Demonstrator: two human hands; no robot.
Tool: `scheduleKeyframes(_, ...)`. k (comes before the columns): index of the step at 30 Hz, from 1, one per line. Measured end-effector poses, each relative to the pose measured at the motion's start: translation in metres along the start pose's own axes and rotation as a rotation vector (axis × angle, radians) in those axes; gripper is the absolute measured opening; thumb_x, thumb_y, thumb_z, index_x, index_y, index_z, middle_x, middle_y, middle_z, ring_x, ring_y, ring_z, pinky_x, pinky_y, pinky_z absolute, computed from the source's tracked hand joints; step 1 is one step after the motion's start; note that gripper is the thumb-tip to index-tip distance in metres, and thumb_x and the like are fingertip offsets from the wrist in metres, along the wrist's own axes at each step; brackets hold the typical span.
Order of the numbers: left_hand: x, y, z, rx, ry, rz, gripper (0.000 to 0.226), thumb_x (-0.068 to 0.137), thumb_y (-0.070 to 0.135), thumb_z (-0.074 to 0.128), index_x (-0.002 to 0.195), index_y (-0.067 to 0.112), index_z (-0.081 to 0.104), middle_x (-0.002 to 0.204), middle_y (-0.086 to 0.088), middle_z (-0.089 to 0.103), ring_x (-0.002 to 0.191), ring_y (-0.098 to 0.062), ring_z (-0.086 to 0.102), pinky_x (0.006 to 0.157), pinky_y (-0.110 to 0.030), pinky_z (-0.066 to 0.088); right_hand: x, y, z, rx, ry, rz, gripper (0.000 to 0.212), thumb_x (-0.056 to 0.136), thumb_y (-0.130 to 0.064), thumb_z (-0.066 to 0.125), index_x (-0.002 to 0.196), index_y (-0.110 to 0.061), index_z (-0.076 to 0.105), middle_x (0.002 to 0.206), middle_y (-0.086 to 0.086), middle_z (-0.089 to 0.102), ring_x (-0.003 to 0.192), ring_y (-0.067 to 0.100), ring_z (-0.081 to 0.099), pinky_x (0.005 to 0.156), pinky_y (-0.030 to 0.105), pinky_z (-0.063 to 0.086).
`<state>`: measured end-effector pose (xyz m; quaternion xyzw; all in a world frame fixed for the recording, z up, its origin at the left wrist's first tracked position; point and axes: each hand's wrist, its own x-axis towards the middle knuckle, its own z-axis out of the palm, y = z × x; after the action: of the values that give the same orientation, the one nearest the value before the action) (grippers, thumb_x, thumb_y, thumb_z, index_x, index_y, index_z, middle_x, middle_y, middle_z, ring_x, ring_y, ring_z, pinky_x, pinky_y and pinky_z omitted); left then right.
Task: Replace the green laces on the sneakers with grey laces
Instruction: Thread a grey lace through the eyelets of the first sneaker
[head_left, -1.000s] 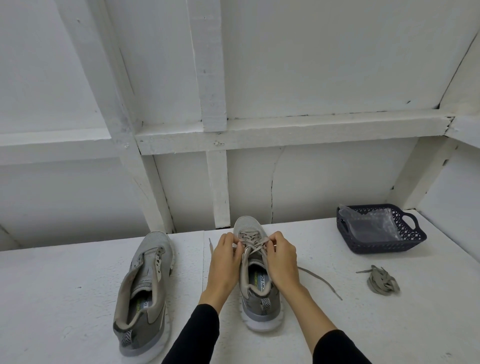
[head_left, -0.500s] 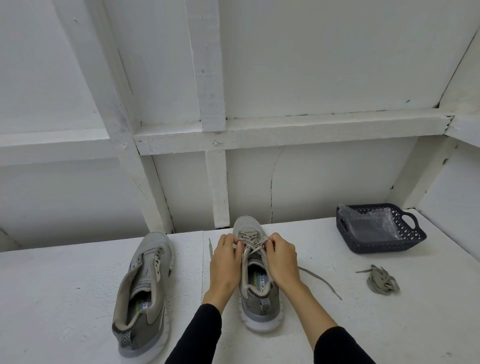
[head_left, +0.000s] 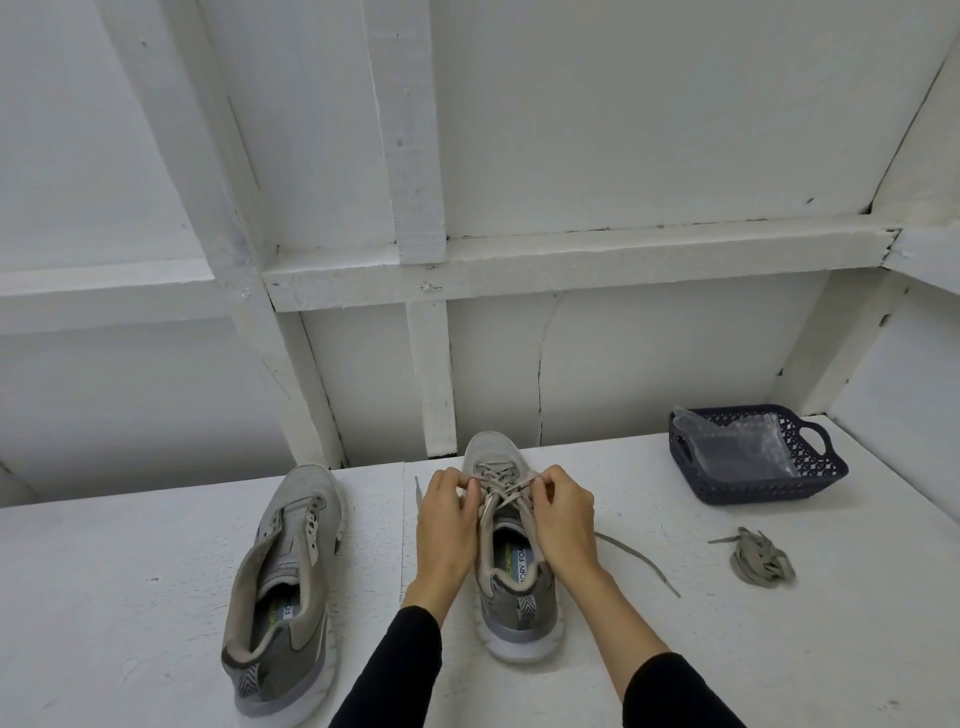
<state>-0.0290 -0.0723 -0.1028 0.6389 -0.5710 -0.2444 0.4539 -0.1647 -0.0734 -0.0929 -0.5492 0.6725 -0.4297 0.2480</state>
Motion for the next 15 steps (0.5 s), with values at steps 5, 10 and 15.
scheduleKeyframes(5,0.009,0.000,-0.014,-0.239,-0.222,-0.090,0.018,0.098,0.023,0.057,0.082,0.015,0.064,0.079,0.006,0.068,0.072,-0.010,0.064,0.063,-0.024,0.051,0.010,0.002,-0.011,0.134,-0.144,-0.013,0.017,0.093,-0.016,0.062,0.078,-0.014,0.070,0.074,-0.004,0.069,0.071,0.007,0.060,0.066,0.018,0.045)
scheduleKeyframes(10,0.014,0.000,-0.024,-0.232,-0.307,0.050,0.024,0.094,0.009,0.061,0.085,0.029,0.071,0.095,0.007,0.069,0.087,-0.007,0.065,0.080,-0.024,0.053,0.009,0.001,-0.022,0.121,-0.333,-0.090,0.021,0.094,-0.007,0.058,0.095,-0.020,0.073,0.089,-0.012,0.069,0.089,-0.004,0.061,0.078,0.007,0.043)
scheduleKeyframes(15,0.009,0.004,-0.026,-0.128,-0.294,0.140,0.027,0.093,0.013,0.064,0.082,0.037,0.066,0.099,0.010,0.065,0.088,-0.005,0.063,0.079,-0.022,0.052,0.006,0.003,-0.024,0.115,-0.325,-0.140,0.019,0.091,-0.006,0.061,0.085,-0.021,0.071,0.086,-0.008,0.071,0.084,0.001,0.063,0.076,0.012,0.046)
